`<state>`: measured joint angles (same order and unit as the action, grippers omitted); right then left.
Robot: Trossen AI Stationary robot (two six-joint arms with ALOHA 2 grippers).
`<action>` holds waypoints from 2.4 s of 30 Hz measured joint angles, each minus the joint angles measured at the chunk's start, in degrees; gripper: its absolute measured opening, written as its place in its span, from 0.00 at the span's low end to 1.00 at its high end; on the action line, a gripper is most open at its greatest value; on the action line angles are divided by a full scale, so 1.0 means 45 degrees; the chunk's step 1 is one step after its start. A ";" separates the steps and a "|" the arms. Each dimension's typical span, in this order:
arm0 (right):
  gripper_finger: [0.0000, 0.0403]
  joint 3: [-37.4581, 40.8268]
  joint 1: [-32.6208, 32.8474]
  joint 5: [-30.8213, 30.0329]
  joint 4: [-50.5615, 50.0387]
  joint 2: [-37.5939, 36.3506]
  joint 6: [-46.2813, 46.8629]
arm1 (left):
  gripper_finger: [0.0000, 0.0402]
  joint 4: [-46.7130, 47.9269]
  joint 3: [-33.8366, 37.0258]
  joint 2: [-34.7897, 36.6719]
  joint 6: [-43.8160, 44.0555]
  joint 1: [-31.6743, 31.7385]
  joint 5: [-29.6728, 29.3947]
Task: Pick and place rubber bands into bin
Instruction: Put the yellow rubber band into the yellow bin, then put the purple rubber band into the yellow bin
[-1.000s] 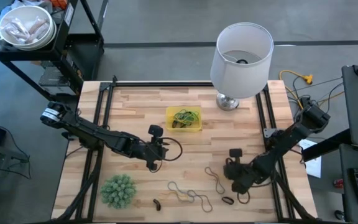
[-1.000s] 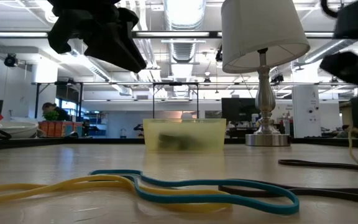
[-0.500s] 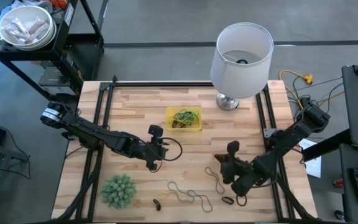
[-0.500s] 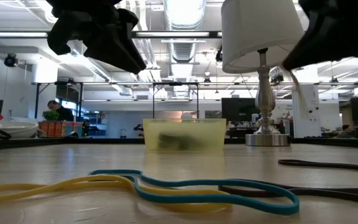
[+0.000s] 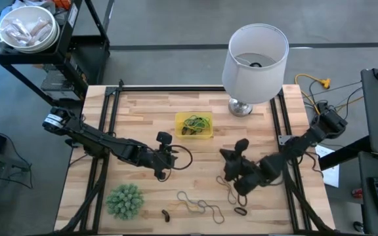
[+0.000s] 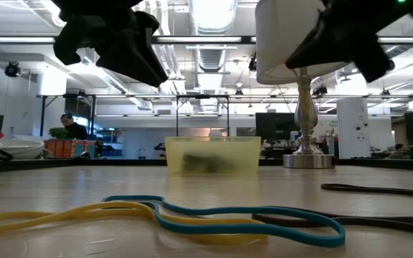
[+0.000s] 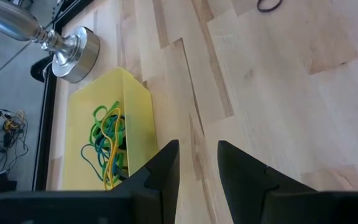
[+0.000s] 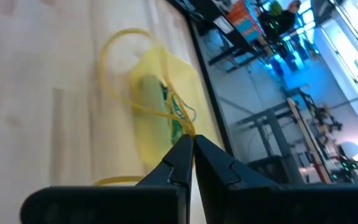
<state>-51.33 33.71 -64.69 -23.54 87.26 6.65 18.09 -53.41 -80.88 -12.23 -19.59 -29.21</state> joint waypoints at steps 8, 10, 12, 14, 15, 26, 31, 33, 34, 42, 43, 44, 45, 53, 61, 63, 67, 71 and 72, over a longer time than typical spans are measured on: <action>0.02 0.0000 -0.2174 0.1142 0.2447 0.0000 -0.2373 | 0.23 0.0001 0.0010 0.0000 -0.0001 0.0000 0.0000; 0.02 0.0005 -0.2789 0.1846 0.3222 0.0000 -0.2915 | 0.23 0.0005 0.0010 0.0000 -0.0005 0.0000 -0.0001; 0.02 0.0005 -0.3374 0.2508 0.3958 0.0017 -0.3403 | 0.23 0.0007 0.0010 0.0000 0.0000 0.0000 -0.0004; 0.02 0.0000 -0.3930 0.2900 0.4728 0.0137 -0.3925 | 0.23 0.0042 0.0010 0.0000 -0.0004 0.0000 -0.0004; 0.02 0.0005 -0.4201 0.3043 0.5080 0.0229 -0.4208 | 0.23 0.0096 0.0010 0.0000 0.0000 0.0000 -0.0001; 0.02 0.0005 -0.6786 0.4747 0.7717 0.1984 -0.5438 | 0.23 0.0121 0.0040 0.0000 0.0000 0.0000 -0.0004; 0.02 0.0005 -0.7538 0.4828 0.7860 0.2631 -0.5182 | 0.23 0.0216 0.0047 0.0000 0.0003 0.0000 0.0001; 0.02 0.0005 -0.7667 0.4838 0.7924 0.2749 -0.5182 | 0.23 0.0219 0.0059 0.0000 0.0001 0.0000 0.0001; 0.02 0.0005 -0.7708 0.4885 0.7929 0.2749 -0.5144 | 0.23 0.0219 0.0059 0.0000 0.0000 0.0000 0.0001; 0.03 0.0005 -0.7756 0.5406 0.8087 0.2647 -0.4583 | 0.23 0.0214 0.0059 0.0000 0.0000 0.0000 0.0001; 0.03 0.0005 -0.7758 0.5431 0.8078 0.2647 -0.4572 | 0.23 0.0214 0.0059 0.0000 0.0000 0.0000 0.0001; 0.04 0.0005 -0.7761 0.5510 0.8059 0.2647 -0.4580 | 0.23 0.0214 0.0059 0.0000 0.0005 -0.0004 0.0001; 0.06 0.0005 -0.7761 0.5680 0.8060 0.2647 -0.4580 | 0.23 0.0212 0.0059 0.0000 0.0000 0.0000 0.0001; 0.21 0.0005 -0.7932 0.6486 0.8062 0.2647 -0.4482 | 0.23 0.0209 0.0059 0.0000 0.0001 0.0000 0.0001; 0.27 0.0005 -0.7369 0.6489 0.7443 0.2418 -0.5156 | 0.23 0.0209 0.0068 0.0000 0.0000 0.0000 0.0001; 0.27 0.0005 -0.7008 0.6472 0.7110 0.2211 -0.5456 | 0.23 0.0204 0.0071 0.0000 0.0000 0.0000 0.0001; 0.26 0.0001 -0.6217 0.6377 0.6409 0.1538 -0.5820 | 0.23 0.0194 0.0075 0.0000 0.0000 -0.0001 0.0001; 0.23 0.0000 -0.5271 0.6365 0.5076 0.0692 -0.5530 | 0.23 0.0184 0.0088 0.0000 0.0000 0.0000 0.0001; 0.23 0.0000 -0.5021 0.6369 0.4605 0.0454 -0.5246 | 0.23 0.0183 0.0090 0.0000 0.0002 -0.0001 0.0001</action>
<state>-51.33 11.12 -36.02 -2.82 89.31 -16.96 18.91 -53.01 -80.88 -12.22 -19.60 -29.21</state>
